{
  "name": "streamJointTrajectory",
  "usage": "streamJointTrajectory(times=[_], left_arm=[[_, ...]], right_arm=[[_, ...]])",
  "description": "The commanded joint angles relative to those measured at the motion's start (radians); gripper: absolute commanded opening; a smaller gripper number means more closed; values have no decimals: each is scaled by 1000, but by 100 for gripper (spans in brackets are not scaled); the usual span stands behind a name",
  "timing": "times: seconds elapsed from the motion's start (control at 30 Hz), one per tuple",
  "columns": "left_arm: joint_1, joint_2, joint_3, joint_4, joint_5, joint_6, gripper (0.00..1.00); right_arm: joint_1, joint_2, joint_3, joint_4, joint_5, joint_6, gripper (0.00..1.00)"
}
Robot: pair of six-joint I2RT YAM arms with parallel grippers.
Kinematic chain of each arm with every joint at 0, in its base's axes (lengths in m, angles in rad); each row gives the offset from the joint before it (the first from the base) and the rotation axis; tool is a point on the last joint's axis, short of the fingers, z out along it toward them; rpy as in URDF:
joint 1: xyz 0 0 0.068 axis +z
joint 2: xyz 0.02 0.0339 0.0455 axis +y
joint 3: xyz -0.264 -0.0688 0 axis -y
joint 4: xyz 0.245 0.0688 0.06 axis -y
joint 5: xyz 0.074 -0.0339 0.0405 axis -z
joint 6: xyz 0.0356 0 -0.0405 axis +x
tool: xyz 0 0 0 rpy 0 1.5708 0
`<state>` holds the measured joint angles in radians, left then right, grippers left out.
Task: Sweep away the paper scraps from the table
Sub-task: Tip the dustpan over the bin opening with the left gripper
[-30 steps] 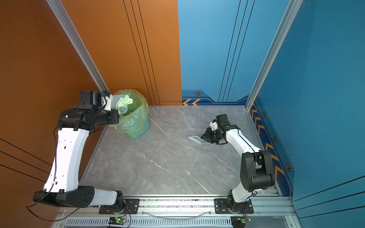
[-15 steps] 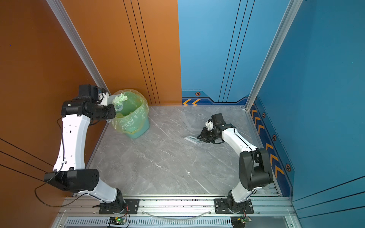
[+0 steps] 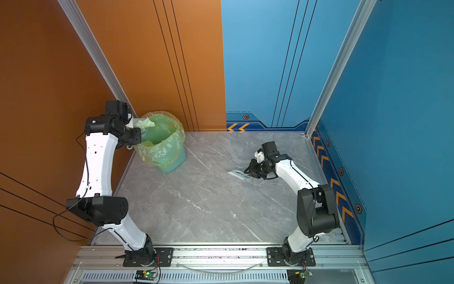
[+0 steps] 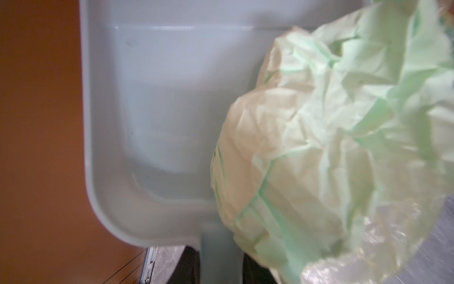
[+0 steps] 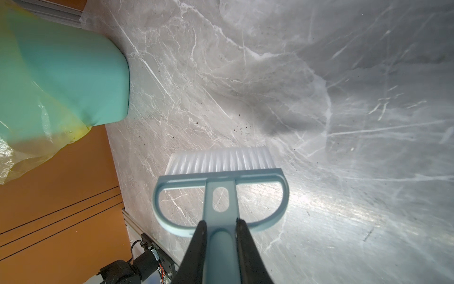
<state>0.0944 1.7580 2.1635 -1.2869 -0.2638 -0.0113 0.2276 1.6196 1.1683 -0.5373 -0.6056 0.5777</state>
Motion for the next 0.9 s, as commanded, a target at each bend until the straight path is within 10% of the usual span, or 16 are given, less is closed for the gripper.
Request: streamJointTrajectory(times=[0.0,0.87], left_arm=[[-27,19,46,-42,-108,40,0],[-216,158,161,-46,-661,384,0]], right_arm=[[12,-13,34,13,15,11,0],[29,2,52,2,19,1,0]])
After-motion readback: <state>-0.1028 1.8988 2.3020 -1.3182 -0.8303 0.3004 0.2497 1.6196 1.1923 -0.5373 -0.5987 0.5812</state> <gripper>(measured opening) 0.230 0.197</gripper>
